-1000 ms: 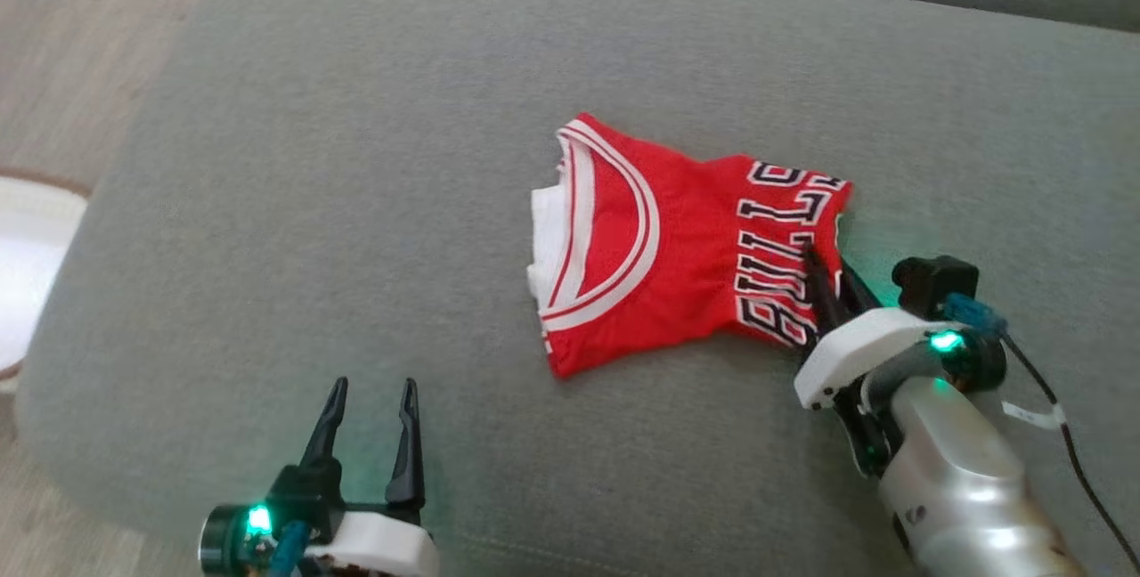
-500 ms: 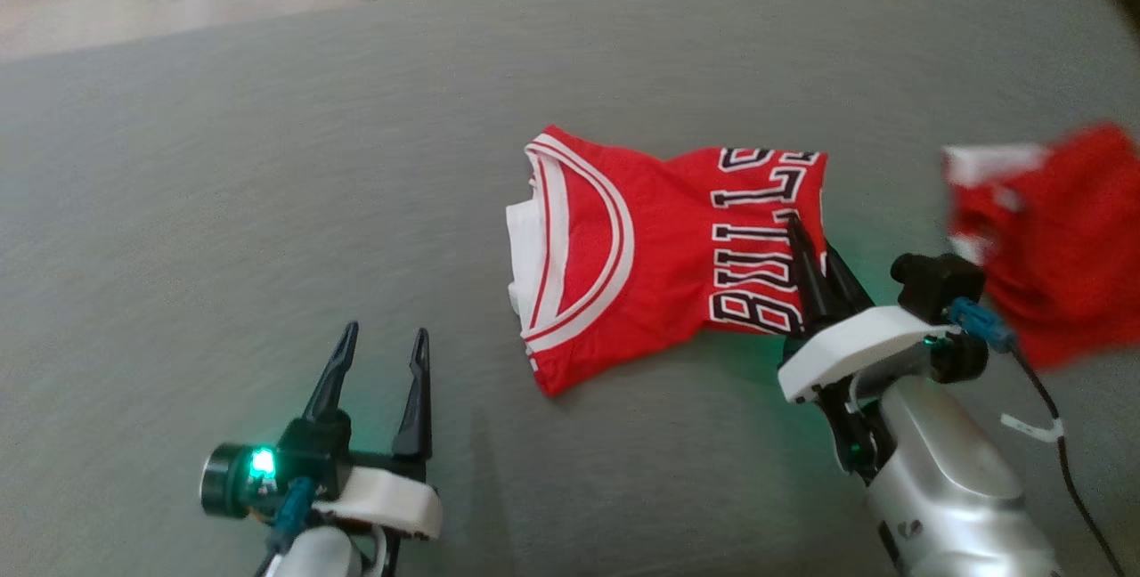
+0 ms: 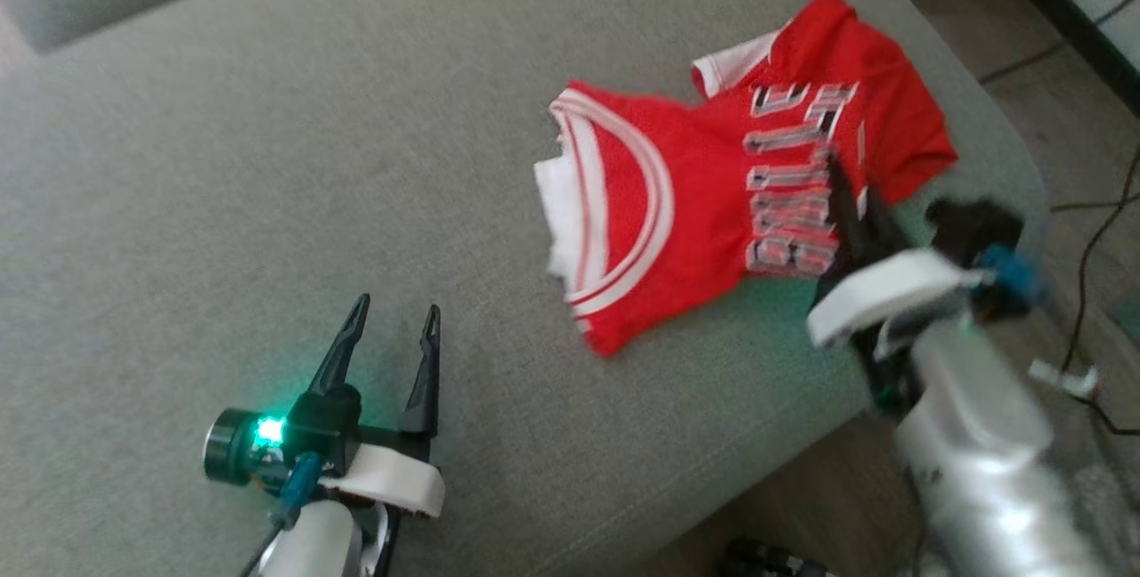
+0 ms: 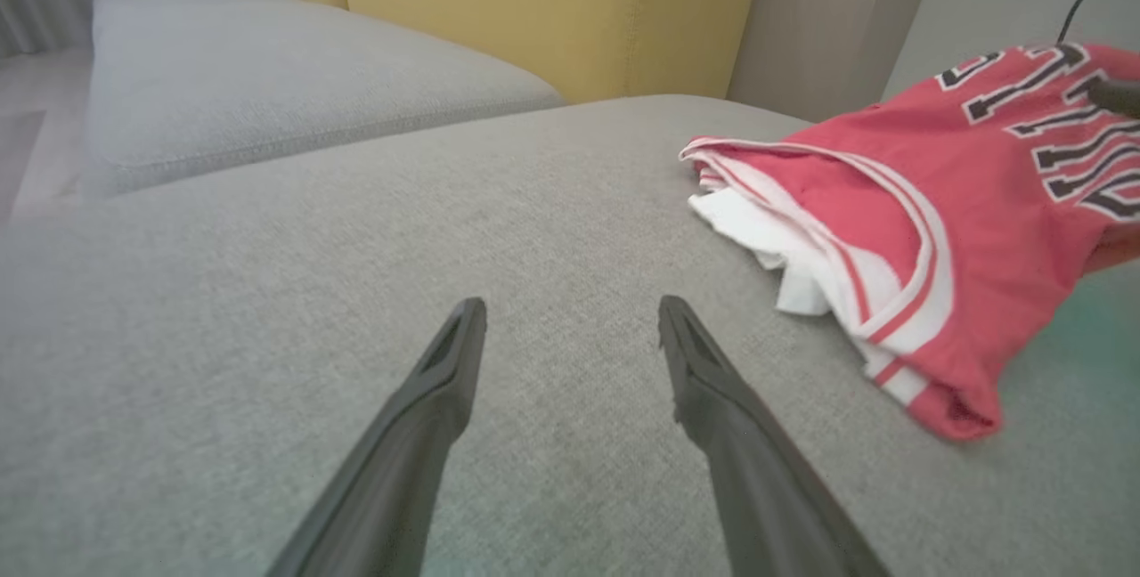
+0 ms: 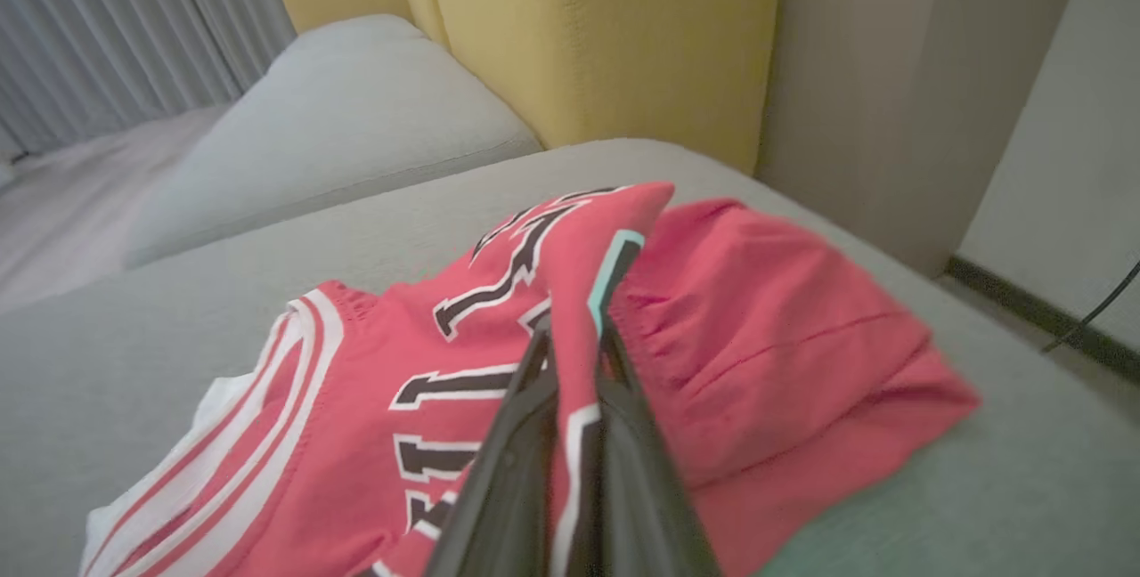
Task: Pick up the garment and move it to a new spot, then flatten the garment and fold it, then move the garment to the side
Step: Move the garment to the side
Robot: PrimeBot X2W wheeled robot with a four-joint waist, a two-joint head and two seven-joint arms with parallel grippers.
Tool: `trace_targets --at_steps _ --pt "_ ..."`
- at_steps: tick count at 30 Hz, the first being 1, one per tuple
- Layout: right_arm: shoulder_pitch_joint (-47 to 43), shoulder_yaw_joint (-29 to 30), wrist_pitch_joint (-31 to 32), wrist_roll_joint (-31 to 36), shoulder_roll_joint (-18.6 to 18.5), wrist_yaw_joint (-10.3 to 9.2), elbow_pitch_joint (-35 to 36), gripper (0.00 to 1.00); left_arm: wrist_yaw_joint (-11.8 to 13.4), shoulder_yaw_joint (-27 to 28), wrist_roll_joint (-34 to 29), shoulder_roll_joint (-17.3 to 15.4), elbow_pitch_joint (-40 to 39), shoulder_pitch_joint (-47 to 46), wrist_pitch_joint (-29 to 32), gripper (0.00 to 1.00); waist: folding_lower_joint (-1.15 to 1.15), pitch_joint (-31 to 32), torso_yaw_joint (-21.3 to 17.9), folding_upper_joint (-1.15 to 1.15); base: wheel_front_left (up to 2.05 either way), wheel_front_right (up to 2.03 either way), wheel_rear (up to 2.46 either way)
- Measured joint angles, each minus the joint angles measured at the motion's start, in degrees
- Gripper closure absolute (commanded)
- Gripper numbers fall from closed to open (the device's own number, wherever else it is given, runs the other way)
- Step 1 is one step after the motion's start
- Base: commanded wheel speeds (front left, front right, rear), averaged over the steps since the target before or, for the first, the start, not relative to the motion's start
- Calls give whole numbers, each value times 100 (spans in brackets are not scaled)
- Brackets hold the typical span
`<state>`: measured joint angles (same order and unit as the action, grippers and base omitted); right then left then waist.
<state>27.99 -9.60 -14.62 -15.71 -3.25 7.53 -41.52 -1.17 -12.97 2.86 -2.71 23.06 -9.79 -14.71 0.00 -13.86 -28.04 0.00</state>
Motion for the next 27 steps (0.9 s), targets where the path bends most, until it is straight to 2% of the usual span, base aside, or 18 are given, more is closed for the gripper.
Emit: trace_targets --at_steps 4,9,11,12,15,17,19,23,27 --pt "712 459 0 790 -236 0 -299 100 -42 7 -67 -25 35 -53 0 0 1 -222 13 0 0 0 0" --pt "1533 1168 118 1740 -882 0 -749 100 -43 15 -91 -25 16 -78 -1 0 0 -325 289 0 0 0 0" --pt "1692 1532 300 2207 -1079 0 -892 66 -43 14 -91 -21 5 -97 -1 0 0 -356 415 0 0 0 0" --pt "1740 1736 394 2405 -1126 0 -943 0 -42 14 -91 -21 -7 -107 -1 0 0 -370 475 0 0 0 0" --pt "1747 2241 360 2917 -1144 0 -907 0 -42 15 -91 -16 -11 -149 -1 0 0 -404 641 0 0 0 0" --pt "1748 2514 140 3143 -899 0 -704 0 -34 37 -82 -15 -18 -166 -1 0 0 -408 787 0 0 0 0" --pt "1748 2516 93 3184 -759 0 -646 0 -22 53 -81 -16 -15 -165 -1 0 0 -401 832 0 0 0 0" --pt "1691 2297 40 3036 -199 0 -489 0 76 190 -19 -12 -3 -160 -1 0 1 -330 1052 0 0 0 0" --pt "1338 1814 24 2606 -88 0 51 0 176 245 20 -7 -2 -147 -1 0 0 -218 1379 0 0 0 0"
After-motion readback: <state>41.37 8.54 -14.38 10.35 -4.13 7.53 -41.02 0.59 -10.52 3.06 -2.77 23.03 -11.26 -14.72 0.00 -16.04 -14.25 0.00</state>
